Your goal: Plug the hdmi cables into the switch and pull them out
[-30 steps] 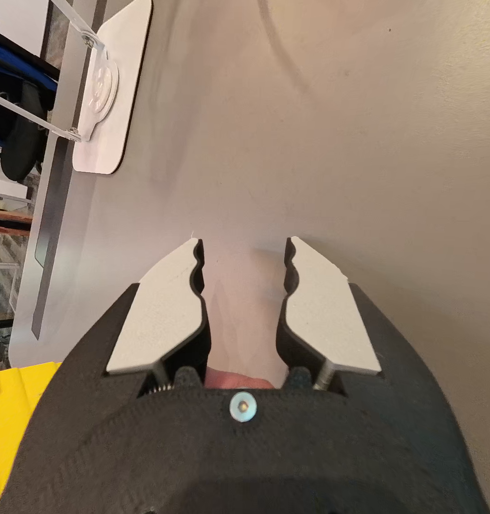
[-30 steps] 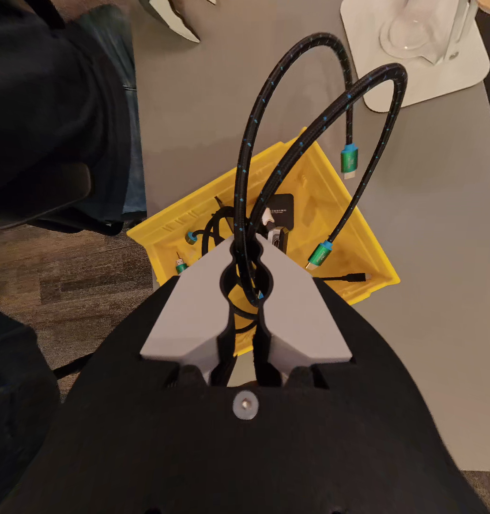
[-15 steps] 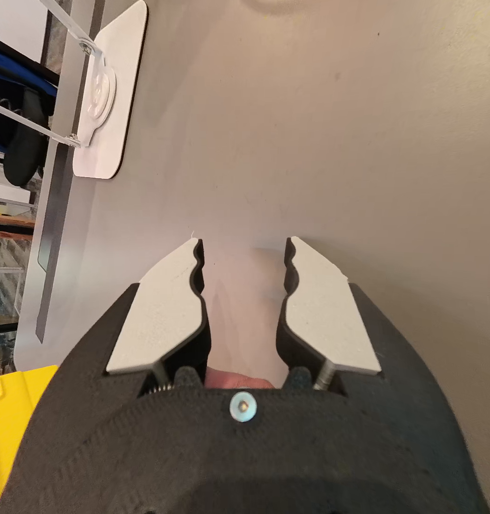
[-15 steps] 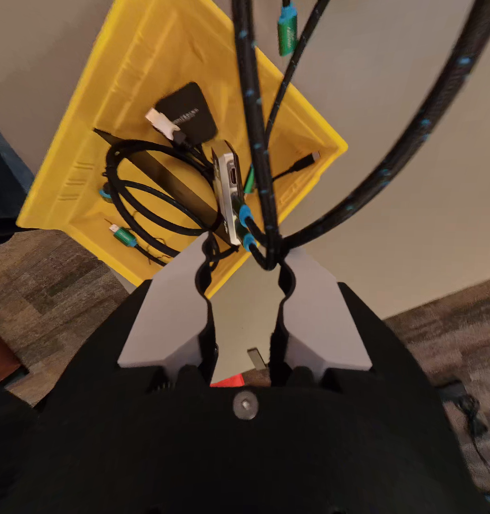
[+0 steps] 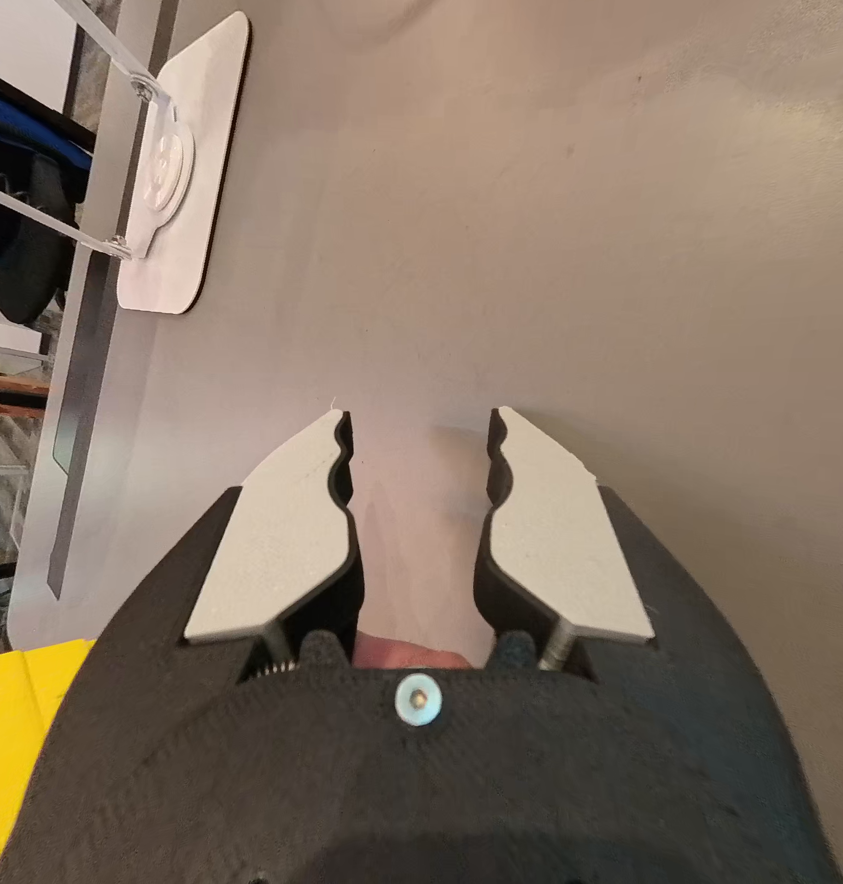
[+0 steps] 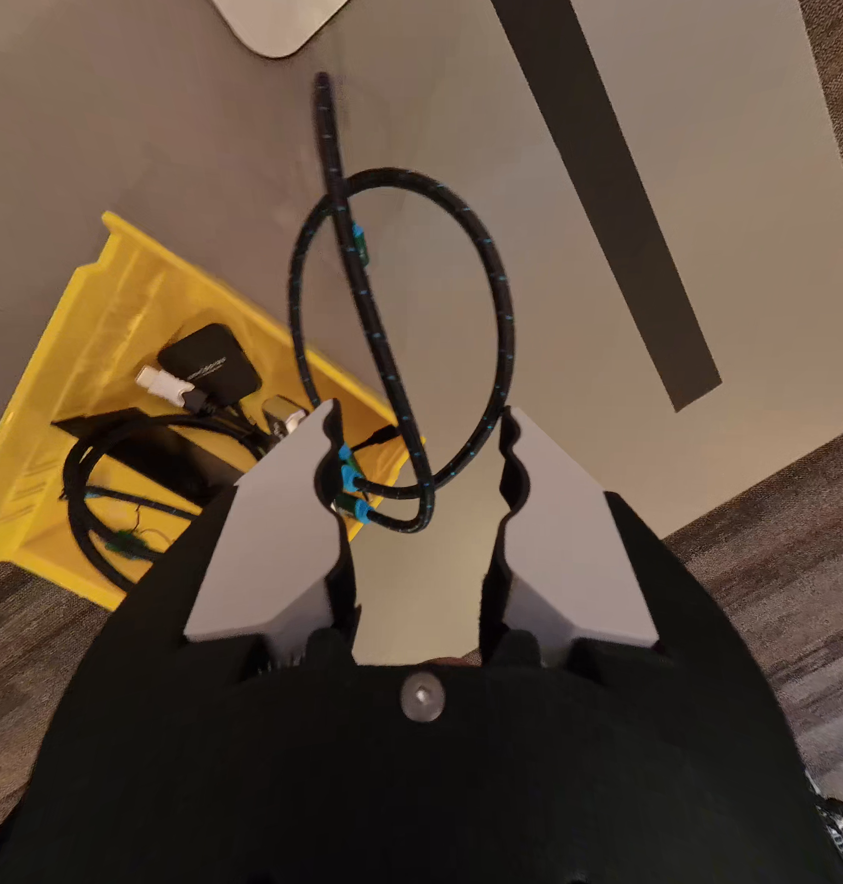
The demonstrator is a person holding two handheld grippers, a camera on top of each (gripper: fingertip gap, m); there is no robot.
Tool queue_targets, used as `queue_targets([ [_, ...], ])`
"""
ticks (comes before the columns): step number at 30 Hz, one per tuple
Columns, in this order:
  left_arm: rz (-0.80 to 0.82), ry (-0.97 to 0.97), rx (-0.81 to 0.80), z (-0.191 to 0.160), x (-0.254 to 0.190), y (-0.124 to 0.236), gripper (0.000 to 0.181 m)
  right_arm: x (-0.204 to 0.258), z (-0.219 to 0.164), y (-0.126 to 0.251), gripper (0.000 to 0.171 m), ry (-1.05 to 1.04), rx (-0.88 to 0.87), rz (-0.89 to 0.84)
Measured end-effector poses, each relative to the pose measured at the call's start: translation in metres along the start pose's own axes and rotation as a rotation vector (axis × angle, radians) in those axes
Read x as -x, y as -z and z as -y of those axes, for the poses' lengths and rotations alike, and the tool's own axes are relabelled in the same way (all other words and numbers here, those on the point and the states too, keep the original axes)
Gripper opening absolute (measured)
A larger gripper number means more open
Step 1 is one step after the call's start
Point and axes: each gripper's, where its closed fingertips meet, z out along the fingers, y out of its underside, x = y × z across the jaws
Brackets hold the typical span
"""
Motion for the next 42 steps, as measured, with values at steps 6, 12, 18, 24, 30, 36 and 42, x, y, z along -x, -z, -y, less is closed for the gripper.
queue_targets([
  [6,-0.007,-0.004,-0.008,0.000,-0.001,0.001,0.052,-0.039,0.017,-0.027,0.076,-0.014,0.109,-0.124],
  [12,-0.028,0.010,-0.026,0.000,-0.001,0.000,0.053,-0.038,0.027,-0.044,0.025,0.161,0.176,-0.206],
  [18,-0.026,0.008,-0.030,0.000,-0.001,0.000,0.052,-0.023,0.046,-0.017,0.004,0.226,0.025,-0.247],
  [24,-0.031,0.003,-0.034,0.001,-0.002,-0.001,0.051,0.023,0.034,0.049,0.002,0.371,-0.187,-0.222],
  [30,-0.025,0.001,-0.031,0.001,-0.002,-0.001,0.051,0.072,-0.002,0.097,0.002,0.536,-0.169,-0.223],
  [36,-0.022,-0.002,-0.028,0.003,-0.003,-0.002,0.050,0.097,-0.033,0.091,0.000,0.660,0.053,-0.210],
  [42,-0.008,-0.022,-0.024,0.004,-0.004,0.000,0.049,0.127,-0.042,0.086,0.000,0.744,0.137,-0.133],
])
